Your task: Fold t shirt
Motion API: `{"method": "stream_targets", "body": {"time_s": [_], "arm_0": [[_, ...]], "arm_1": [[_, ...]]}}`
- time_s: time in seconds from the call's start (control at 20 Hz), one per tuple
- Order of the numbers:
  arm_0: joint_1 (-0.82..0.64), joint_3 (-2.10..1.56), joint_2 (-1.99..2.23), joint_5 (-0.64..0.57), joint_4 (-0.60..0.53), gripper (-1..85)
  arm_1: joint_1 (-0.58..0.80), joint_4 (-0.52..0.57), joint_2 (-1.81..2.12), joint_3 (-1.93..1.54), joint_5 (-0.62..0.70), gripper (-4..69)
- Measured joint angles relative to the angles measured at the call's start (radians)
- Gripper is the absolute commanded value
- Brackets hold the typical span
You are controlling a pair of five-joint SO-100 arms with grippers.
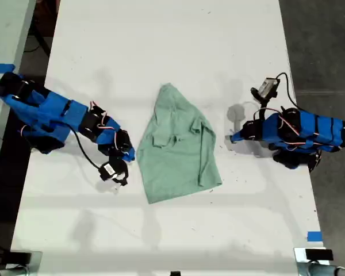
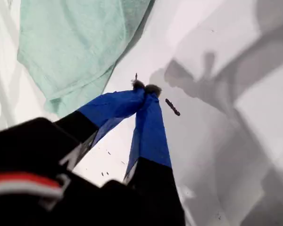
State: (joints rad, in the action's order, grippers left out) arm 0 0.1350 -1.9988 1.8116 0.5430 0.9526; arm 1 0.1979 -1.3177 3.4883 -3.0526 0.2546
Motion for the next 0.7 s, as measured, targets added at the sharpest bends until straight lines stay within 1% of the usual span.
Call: {"method": "stream_targets", "body": {"time_s": [0.05,0.1,0.15,0.2,0.25,0.35,0.5,0.55,0.6,0.7], "arm_0": [[-0.005,0.133,-0.124,-0.015,0.081,1.5],[-0.005,0.282,-0.256,-0.032,0.167,12.1],[-0.005,0.457,-0.402,-0.048,0.262,17.9],[-0.003,0.634,-0.545,-0.066,0.347,20.3],[-0.003,0.776,-0.661,-0.084,0.382,21.1],[-0.003,0.887,-0.744,-0.092,0.402,20.6],[0.011,0.925,-0.767,-0.092,0.402,11.5],[0.012,0.928,-0.785,-0.092,0.396,14.0],[0.012,0.928,-0.799,-0.092,0.394,18.3],[0.018,0.933,-0.807,-0.081,0.397,18.9]], "arm_1": [[0.000,0.000,0.000,0.000,0.000,-1.2],[0.000,0.000,0.000,0.000,0.000,-1.2],[0.000,0.000,0.000,0.000,0.000,-1.2],[0.000,0.000,0.000,0.000,0.000,-1.2],[0.000,0.000,0.000,0.000,0.000,-1.2],[0.000,0.000,0.000,0.000,0.000,-1.2],[0.000,0.000,0.000,0.000,0.000,-1.2],[0.000,0.000,0.000,0.000,0.000,-1.2],[0.000,0.000,0.000,0.000,0.000,-1.2],[0.000,0.000,0.000,0.000,0.000,-1.2]]}}
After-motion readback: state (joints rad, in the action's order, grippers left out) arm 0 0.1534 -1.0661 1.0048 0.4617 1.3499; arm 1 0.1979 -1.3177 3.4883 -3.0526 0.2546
